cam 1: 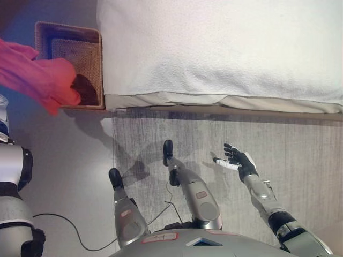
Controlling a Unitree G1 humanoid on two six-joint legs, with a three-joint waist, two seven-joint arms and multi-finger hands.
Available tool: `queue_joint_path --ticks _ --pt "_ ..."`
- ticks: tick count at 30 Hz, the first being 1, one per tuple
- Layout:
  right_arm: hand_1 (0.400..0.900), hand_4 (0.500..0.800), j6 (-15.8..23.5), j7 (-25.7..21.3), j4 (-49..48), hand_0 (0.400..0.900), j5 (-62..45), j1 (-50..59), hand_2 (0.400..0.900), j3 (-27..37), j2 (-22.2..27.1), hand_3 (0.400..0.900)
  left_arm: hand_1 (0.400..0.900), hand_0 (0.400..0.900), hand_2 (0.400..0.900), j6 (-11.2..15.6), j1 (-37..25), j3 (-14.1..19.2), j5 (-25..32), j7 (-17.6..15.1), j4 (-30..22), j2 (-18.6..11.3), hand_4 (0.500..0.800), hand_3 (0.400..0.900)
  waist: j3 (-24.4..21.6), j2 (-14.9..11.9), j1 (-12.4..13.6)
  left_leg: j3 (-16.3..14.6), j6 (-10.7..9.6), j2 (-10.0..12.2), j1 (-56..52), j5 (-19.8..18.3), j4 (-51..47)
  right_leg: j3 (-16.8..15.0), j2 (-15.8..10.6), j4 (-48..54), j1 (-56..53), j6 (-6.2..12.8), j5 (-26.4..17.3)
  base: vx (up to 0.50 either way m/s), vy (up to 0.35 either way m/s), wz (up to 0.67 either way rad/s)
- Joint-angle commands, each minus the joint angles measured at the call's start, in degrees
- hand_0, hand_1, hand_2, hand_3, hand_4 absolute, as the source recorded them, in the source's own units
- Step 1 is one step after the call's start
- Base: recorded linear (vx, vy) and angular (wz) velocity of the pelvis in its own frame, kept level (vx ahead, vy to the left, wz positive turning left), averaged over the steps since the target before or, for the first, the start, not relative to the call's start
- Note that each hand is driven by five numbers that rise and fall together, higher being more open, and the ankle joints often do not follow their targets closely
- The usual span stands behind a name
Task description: Put the clothes on the bed into the basket.
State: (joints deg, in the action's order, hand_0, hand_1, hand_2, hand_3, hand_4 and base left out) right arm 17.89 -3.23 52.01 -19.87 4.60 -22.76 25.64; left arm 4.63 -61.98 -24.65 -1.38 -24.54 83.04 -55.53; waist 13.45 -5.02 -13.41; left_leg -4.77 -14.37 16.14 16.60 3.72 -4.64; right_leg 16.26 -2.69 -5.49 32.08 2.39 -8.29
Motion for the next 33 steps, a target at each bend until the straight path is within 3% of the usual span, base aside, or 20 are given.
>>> queue_joint_path --ticks 1,6,20,21,22,33 --pt "0.9 0.8 1.34 -1.35 1.72 0.9 -0.42 -2.24 0.9 3.05 0.83 0.9 0.4 0.4 0.4 2.97 -8.69 -3.22 0.52 -3.37 -1.1 -5.52 0.5 0.4 -2.88 0.92 0.08 -6.23 -0.63 3.11 -11.03 0.6 -0.36 -6.19 -1.99 4.01 0.5 8.7 -6.97 0.01 0.015 -0.11" --pt "0.9 0.8 1.07 -1.04 1.58 0.9 -0.66 -2.56 0.9 3.32 1.3 0.9 0.4 0.4 0.4 3.43 -11.31 -5.12 0.73 -3.41 -1.92 -5.28 0.5 0.4 -3.22 1.32 -0.31 -6.65 -0.63 3.2 -10.92 1.45 -0.36 -6.51 -1.36 4.0 0.93 8.48 -6.69 0.02 0.009 -0.14" --pt "0.9 0.8 0.12 3.24 -1.21 0.9 -1.73 -3.98 0.9 0.86 1.52 0.9 0.4 0.4 0.4 4.09 -13.17 -4.89 3.4 -2.44 -2.01 -6.53 0.5 0.4 -4.54 3.02 -0.5 -9.02 -0.63 3.85 -11.33 4.76 -0.36 -7.43 1.18 3.63 2.53 7.71 -5.91 0.05 -0.002 -0.18" --pt "0.9 0.8 0.14 3.24 -1.37 0.9 -2.0 -4.17 0.9 0.98 1.47 0.9 0.808 0.808 0.808 4.01 -13.2 -4.46 3.92 -2.58 -1.83 -6.47 0.745 0.808 -4.61 3.01 -0.53 -9.26 -0.63 3.9 -11.37 4.96 -0.36 -7.54 1.42 3.6 2.69 7.66 -5.93 0.04 -0.005 -0.21" --pt "0.9 0.8 0.14 3.36 -1.51 0.9 -2.3 -4.26 0.9 1.16 1.5 0.9 0.9 0.9 0.9 4.0 -13.18 -4.21 4.17 -2.56 -1.57 -6.37 0.8 0.9 -4.62 3.0 -0.62 -9.47 -0.63 3.91 -11.51 4.95 -0.36 -7.61 1.61 3.54 2.8 7.6 -5.87 0.05 0.013 -0.24" --pt "0.9 0.8 0.67 2.87 -1.35 0.9 -2.06 -3.88 0.9 1.39 1.54 0.9 0.9 0.9 0.9 4.77 -12.18 -2.52 6.22 -2.66 -1.9 -5.51 0.8 0.9 -5.59 3.51 -0.86 -10.49 -0.63 4.33 -12.5 4.51 -0.36 -8.06 2.67 3.7 3.22 7.47 -5.58 0.02 0.002 -0.06"
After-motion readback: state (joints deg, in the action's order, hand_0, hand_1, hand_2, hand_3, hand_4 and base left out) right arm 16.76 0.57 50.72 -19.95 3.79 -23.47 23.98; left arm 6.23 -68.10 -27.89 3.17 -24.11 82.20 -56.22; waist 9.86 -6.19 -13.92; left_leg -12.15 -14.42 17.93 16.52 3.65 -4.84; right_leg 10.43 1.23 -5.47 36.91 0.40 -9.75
